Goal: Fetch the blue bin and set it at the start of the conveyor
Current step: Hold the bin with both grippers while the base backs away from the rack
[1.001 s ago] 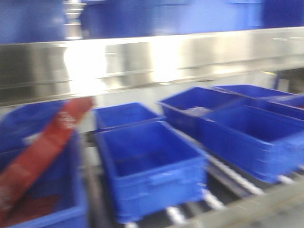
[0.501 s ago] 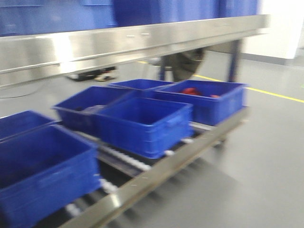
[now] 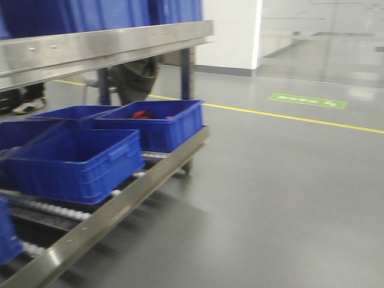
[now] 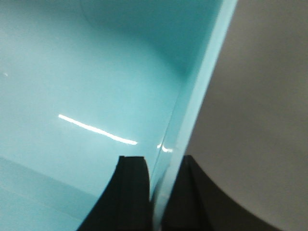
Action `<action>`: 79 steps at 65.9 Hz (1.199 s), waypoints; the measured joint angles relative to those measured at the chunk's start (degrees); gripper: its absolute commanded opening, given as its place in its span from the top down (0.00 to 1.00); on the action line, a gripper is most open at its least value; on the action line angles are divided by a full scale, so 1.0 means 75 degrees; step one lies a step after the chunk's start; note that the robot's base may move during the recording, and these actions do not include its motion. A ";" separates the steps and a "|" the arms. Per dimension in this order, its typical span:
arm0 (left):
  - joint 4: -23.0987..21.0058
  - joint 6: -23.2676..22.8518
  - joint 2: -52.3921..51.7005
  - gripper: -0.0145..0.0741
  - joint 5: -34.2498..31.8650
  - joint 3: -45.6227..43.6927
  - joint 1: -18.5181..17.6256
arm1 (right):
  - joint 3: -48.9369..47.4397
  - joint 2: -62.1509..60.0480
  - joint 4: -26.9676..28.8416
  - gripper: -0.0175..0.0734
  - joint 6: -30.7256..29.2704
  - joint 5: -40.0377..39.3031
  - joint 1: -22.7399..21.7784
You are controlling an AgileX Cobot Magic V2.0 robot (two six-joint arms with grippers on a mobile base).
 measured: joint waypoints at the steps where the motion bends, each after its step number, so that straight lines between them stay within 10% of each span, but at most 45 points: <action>1: 0.0000 0.0000 0.0000 0.96 0.0000 0.0000 0.0000 | 0.0000 0.0000 0.0000 0.97 0.0000 0.0000 0.0000; 79: 0.0000 0.0000 0.0000 0.96 0.0000 0.0000 0.0000 | 0.0000 0.0000 0.0000 0.97 0.0000 0.0000 0.0000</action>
